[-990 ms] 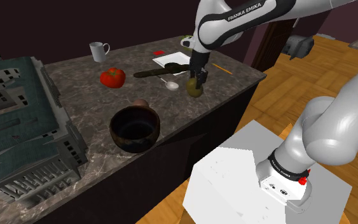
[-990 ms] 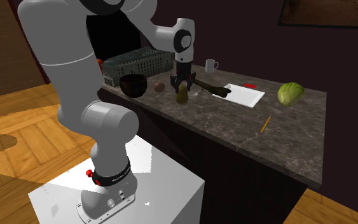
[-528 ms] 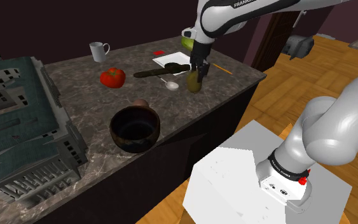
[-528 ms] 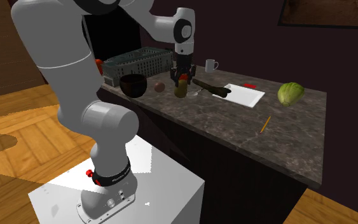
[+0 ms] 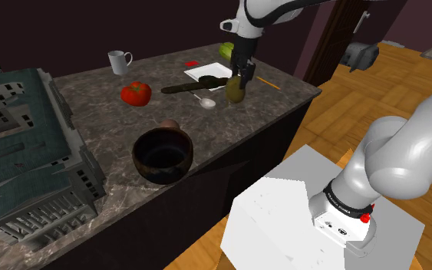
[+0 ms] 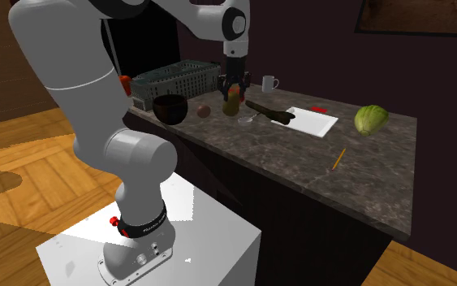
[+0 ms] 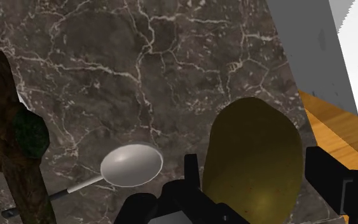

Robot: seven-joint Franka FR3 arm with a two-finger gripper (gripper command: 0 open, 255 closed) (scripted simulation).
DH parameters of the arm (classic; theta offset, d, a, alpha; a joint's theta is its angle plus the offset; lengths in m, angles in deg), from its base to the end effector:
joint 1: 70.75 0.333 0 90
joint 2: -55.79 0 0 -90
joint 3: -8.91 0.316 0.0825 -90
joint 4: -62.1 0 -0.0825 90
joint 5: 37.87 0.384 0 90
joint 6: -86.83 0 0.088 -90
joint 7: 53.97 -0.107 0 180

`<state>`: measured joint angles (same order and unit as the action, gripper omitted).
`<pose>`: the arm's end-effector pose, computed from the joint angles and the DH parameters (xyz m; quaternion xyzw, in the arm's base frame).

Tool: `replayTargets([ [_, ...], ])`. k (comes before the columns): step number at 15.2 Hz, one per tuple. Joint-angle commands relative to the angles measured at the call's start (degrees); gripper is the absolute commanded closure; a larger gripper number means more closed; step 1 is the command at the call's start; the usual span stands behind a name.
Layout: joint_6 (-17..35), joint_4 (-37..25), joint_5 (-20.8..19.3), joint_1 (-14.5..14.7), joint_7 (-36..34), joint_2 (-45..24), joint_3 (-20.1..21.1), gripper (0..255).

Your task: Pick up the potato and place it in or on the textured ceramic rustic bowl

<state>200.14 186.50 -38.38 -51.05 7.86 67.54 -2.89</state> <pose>0.4884 0.0631 0.4792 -0.8182 -0.5746 -0.0108 0.0133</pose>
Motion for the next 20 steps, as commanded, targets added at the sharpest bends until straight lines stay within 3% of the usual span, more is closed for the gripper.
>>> replayTargets([
  [1,-1.6,-1.1,-0.1,0.0,-0.2,0.5,0.1,255],
  [8,-6.6,-5.3,-0.2,0.1,-0.4,1.3,0.3,255],
  [20,-6.4,-7.3,2.0,7.1,-16.8,-0.5,10.6,255],
])
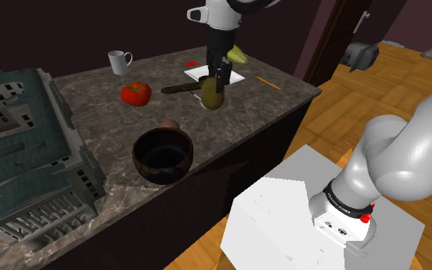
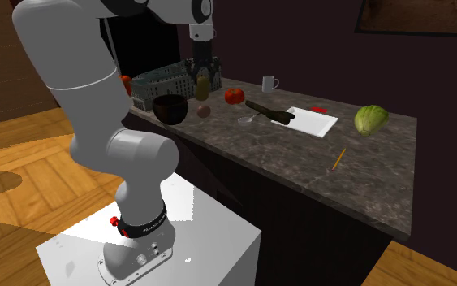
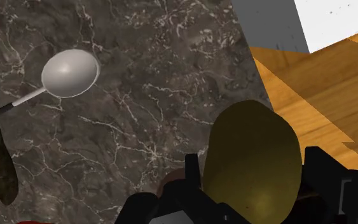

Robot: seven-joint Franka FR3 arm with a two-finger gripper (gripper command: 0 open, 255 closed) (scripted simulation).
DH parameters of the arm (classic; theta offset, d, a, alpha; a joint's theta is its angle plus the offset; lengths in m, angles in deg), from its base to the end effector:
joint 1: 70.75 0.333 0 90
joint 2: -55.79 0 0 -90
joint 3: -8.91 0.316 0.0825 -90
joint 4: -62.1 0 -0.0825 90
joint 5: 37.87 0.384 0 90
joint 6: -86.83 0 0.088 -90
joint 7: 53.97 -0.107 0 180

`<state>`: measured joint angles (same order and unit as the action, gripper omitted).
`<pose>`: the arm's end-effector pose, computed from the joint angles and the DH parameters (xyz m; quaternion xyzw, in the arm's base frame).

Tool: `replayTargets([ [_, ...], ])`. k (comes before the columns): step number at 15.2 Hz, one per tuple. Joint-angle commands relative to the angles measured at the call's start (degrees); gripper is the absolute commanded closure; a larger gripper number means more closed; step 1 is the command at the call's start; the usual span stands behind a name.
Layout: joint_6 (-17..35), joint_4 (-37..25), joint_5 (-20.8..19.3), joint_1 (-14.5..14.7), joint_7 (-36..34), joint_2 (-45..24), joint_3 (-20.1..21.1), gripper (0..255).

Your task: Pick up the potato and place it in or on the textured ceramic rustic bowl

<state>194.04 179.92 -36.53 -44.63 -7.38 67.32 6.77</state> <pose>0.4558 0.2035 0.5250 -0.8179 -0.5751 -0.0107 0.0131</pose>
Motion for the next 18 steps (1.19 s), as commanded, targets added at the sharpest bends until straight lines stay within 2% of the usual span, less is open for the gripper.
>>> replayTargets([
  [1,-0.3,-1.3,0.3,1.2,-2.9,-0.8,1.7,255],
  [7,-0.7,-6.1,0.7,4.7,-10.9,-5.1,6.4,255],
  [13,-1.7,-13.7,0.1,8.3,-19.0,-11.4,10.7,255],
  [18,2.1,-10.2,0.0,8.3,-19.0,-11.7,10.7,255],
])
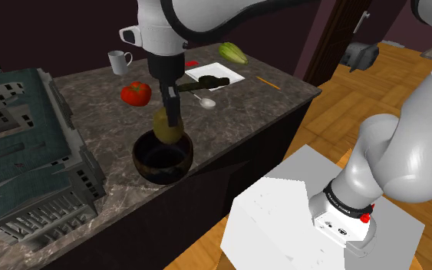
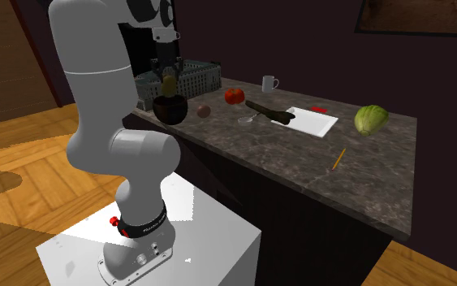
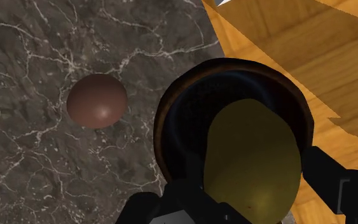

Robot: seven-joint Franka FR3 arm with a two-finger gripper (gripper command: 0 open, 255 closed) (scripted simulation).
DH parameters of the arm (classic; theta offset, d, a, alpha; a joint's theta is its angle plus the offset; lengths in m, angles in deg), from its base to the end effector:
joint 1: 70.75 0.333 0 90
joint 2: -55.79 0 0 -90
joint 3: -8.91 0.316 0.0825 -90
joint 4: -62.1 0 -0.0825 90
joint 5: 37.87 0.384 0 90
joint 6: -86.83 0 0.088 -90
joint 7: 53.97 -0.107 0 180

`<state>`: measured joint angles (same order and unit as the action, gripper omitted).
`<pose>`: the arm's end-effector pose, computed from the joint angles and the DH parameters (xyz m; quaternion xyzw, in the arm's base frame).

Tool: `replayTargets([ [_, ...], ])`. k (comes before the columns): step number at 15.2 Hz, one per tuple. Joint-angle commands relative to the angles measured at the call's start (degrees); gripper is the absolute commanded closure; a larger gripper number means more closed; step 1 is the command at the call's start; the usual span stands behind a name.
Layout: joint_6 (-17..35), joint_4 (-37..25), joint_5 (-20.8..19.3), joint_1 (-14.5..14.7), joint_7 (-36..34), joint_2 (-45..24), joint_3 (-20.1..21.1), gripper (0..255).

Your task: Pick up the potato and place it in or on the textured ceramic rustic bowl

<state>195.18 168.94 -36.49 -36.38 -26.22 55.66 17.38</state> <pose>0.4132 0.3855 0.5108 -0.8182 -0.5747 -0.0104 0.0131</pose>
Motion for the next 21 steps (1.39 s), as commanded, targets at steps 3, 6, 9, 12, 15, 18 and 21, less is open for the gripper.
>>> replayTargets([
  [3,3.2,2.7,0.0,0.1,-0.1,-0.4,0.1,255],
  [6,5.4,4.5,-0.1,0.1,-0.1,-0.9,0.1,255],
  [9,7.6,6.2,-0.2,0.1,-0.1,-1.4,0.1,255],
  [12,8.1,6.5,-0.2,0.1,-0.1,-1.5,0.1,255],
  [15,8.1,6.5,-0.2,0.1,-0.1,-1.5,0.1,255],
  [18,8.1,6.5,-0.2,0.1,-0.1,-1.5,0.1,0],
  [21,8.1,6.5,-0.2,0.1,-0.1,-1.5,0.1,0],
])
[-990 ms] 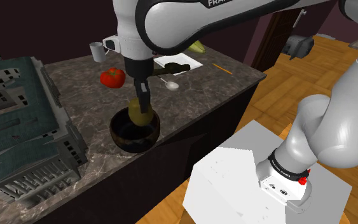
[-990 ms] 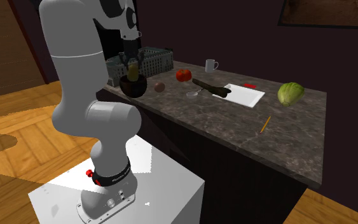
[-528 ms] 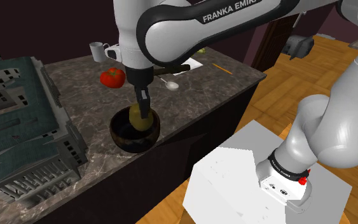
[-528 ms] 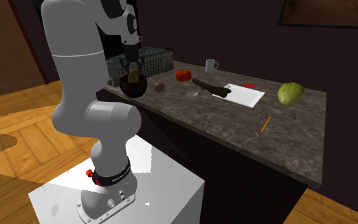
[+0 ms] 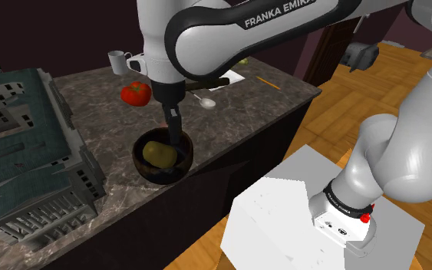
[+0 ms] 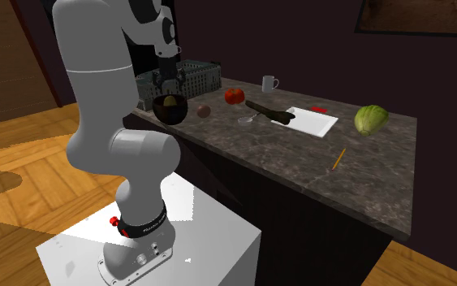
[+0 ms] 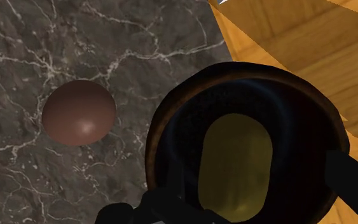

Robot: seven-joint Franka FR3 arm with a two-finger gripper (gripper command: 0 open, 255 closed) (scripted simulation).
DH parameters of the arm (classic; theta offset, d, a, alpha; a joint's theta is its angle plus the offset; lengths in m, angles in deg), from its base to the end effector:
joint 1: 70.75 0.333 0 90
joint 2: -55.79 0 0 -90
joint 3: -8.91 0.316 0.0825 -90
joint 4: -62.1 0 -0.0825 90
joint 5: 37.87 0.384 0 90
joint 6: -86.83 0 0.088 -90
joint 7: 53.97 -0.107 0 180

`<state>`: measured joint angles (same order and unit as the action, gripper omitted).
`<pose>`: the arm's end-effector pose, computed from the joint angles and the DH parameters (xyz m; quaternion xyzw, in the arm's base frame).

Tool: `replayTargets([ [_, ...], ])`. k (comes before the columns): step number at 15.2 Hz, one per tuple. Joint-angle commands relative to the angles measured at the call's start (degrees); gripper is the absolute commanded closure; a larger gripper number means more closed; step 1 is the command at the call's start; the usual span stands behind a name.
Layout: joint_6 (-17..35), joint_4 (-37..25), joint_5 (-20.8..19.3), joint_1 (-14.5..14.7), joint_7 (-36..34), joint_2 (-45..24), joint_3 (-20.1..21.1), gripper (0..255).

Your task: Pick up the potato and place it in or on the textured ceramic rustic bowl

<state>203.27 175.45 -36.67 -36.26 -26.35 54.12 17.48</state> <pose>0.4125 0.3863 0.4542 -0.8183 -0.5746 -0.0109 0.0132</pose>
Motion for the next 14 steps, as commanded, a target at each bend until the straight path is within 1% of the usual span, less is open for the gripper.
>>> replayTargets([
  [1,0.0,0.0,0.0,0.0,0.0,0.0,0.0,0],
  [2,0.0,0.0,0.0,0.0,0.0,0.0,0.0,0],
  [6,-7.0,-5.4,0.2,-0.1,0.2,1.7,-0.1,0],
  [14,-7.0,-5.4,0.2,-0.1,0.2,1.7,-0.1,0],
])
